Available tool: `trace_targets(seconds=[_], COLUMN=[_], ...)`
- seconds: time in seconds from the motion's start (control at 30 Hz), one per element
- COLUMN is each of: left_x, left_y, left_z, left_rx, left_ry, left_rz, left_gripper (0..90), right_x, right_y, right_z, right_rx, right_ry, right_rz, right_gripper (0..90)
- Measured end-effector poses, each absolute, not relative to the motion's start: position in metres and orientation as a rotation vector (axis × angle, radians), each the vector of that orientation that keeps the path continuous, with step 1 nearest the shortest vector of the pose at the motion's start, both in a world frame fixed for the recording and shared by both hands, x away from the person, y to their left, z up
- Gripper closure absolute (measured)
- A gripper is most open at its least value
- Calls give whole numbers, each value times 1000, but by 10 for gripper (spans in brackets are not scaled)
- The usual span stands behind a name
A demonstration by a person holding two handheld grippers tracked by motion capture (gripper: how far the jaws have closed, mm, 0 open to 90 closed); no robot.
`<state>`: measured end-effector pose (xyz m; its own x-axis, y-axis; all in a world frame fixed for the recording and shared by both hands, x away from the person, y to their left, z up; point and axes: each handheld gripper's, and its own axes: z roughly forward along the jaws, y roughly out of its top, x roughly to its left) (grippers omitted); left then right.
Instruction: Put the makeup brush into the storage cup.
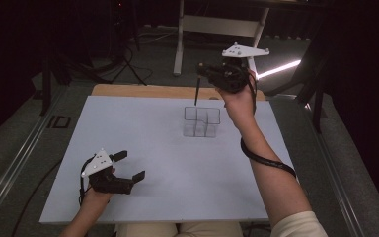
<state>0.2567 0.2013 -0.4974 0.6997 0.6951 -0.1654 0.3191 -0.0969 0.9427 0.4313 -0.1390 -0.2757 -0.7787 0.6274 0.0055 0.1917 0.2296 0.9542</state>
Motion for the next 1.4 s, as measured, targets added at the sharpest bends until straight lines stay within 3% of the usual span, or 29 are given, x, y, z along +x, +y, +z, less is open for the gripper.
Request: trace_targets(seconds=[1.4], left_x=[255], left_y=[203], left_z=[-498], left_rx=[1681], left_ry=[821], left_rz=[371], left_gripper=[15], right_x=[477], right_y=[-115], right_z=[-328], right_rx=[905], right_ry=[2117], right_rz=[1453], right_gripper=[839])
